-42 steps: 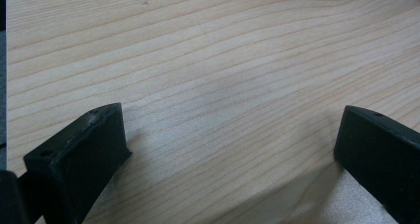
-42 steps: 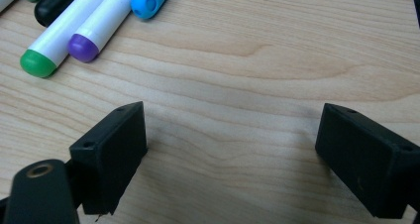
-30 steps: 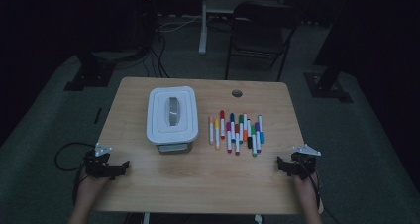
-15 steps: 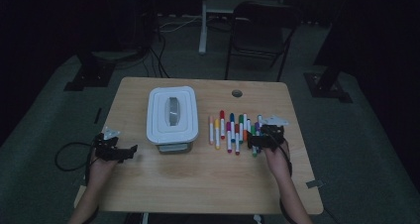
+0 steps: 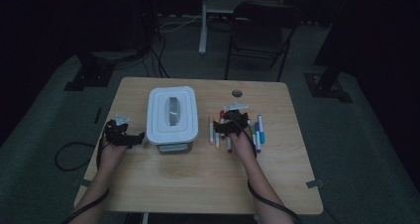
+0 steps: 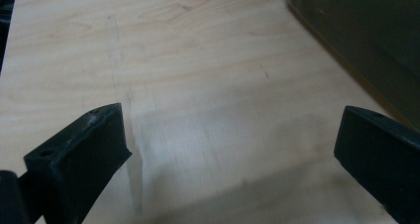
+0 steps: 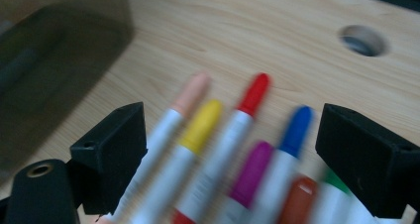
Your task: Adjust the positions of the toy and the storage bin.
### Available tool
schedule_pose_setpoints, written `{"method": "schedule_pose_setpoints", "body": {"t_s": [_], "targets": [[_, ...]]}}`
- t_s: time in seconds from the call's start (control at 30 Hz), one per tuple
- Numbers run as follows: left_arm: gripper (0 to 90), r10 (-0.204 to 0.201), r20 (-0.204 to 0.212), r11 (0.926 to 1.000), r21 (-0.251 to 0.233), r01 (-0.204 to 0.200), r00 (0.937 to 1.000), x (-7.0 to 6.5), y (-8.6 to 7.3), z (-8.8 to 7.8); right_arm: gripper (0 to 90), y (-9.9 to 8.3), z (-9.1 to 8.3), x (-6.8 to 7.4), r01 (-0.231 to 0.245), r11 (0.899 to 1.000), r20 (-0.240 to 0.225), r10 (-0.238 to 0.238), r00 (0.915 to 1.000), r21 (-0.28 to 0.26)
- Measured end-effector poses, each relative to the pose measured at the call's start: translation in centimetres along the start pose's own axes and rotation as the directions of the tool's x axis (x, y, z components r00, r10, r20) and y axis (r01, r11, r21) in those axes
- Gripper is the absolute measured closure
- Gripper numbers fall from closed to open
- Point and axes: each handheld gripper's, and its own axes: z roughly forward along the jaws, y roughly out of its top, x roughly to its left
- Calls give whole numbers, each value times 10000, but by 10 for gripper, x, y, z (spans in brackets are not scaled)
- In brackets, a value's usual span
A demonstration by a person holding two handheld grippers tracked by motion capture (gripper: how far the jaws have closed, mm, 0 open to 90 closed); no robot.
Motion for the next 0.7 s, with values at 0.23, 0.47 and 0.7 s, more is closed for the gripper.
{"method": "schedule_pose_setpoints", "body": {"t_s": [0.23,0.47,0.7], "targets": [[6,-101,-237,9998,-191,96,9997,0,25,15,135,16,31,27,98,9991,-603,-73,9982,416],[6,-157,-143,9998,-81,156,9998,-4,45,30,135,23,42,41,221,9985,-839,-178,9963,501],[6,13,265,10000,62,-14,9996,-10,56,34,162,24,44,41,82,9988,-1085,-29,9941,487]]}}
